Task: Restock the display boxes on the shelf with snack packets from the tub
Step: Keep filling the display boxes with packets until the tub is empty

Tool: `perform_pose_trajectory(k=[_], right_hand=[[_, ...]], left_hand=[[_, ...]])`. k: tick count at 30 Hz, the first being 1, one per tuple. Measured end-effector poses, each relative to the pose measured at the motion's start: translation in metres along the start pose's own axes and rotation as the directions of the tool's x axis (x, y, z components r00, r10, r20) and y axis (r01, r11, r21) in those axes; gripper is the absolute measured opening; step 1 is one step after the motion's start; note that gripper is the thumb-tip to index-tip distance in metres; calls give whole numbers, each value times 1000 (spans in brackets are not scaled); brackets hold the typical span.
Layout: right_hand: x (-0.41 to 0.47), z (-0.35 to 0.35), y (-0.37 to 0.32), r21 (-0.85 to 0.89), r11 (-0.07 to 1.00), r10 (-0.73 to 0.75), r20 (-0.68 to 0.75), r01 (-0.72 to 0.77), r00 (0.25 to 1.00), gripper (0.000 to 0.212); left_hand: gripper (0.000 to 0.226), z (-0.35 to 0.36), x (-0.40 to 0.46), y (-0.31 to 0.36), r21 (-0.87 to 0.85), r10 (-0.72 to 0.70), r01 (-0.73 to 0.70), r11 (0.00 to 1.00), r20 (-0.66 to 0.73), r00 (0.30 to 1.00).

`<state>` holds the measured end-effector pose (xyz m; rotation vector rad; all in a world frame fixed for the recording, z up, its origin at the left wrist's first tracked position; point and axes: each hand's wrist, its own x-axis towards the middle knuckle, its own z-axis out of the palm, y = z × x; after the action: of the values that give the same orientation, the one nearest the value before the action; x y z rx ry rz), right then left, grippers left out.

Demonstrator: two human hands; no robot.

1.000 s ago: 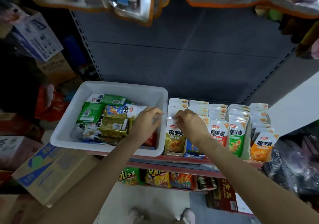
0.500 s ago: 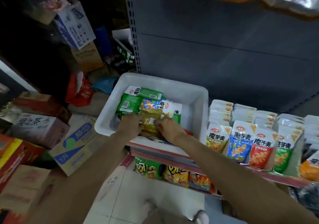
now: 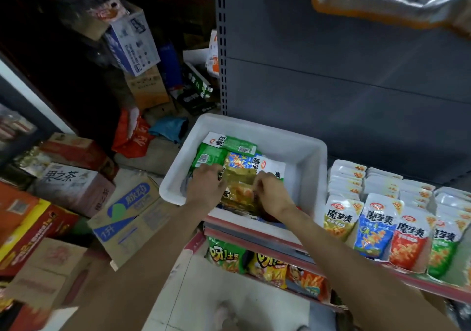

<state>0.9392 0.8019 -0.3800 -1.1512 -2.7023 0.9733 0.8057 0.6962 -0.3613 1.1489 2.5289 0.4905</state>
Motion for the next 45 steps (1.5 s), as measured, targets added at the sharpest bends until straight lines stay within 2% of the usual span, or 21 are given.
perform_pose_trajectory(k=[4,6,9,11,12,16,18,22,26,31,34,37,39,41,43,45], right_hand=[[-11,-31,17,290,957,46,-141,-4,989,29],[-17,-47,25,459,888,76,-171,11,982,38],[-28,-69,36,609,793,104,-139,3,985,36],[-35,-82,46,613,790,136,-167,-5,977,31],[-39,-89,52,599,801,148,-186,-7,971,27],[-61,-111,76,603,797,171,-185,-26,968,16],[-73,-120,89,551,834,171,-222,-22,960,13],[-89,-133,114,398,915,187,-276,-65,943,16],[-95,-133,125,275,957,156,-227,-90,961,10],[-98,-135,122,392,919,178,-318,-42,931,28],[-102,-133,123,342,939,161,-330,-41,930,36],[-108,-131,126,298,954,118,-364,-4,924,56],[-111,-128,129,216,976,57,-375,28,925,52],[-109,-125,134,51,998,-10,-364,31,931,33],[-106,-124,137,-92,996,-27,-286,1,958,23],[-103,-122,136,-174,984,-2,-188,-31,982,24]], left_hand=[[57,-5,-2,14,-278,-157,114,954,-136,978],[67,-6,0,27,-460,-174,120,880,-77,982],[51,-6,3,52,-698,-90,91,710,37,995],[33,-5,3,70,-788,-58,10,616,-33,998],[28,-5,2,80,-792,-40,-34,610,-74,996],[28,1,-6,126,-712,178,-209,670,-119,977],[29,6,-9,149,-678,281,-290,675,-126,951],[30,23,-17,182,-551,405,-395,735,-110,908],[28,30,-28,199,-395,486,-491,777,-122,866],[25,42,-32,202,-329,515,-515,792,-94,852],[26,48,-29,200,-282,511,-514,810,-90,855],[27,55,-30,200,-244,538,-532,811,-48,842],[26,59,-32,201,-207,560,-557,805,-46,827],[22,63,-32,198,-120,580,-582,804,-58,813],[22,69,-30,193,11,580,-580,815,-12,815],[25,75,-29,187,64,543,-544,837,30,839]])
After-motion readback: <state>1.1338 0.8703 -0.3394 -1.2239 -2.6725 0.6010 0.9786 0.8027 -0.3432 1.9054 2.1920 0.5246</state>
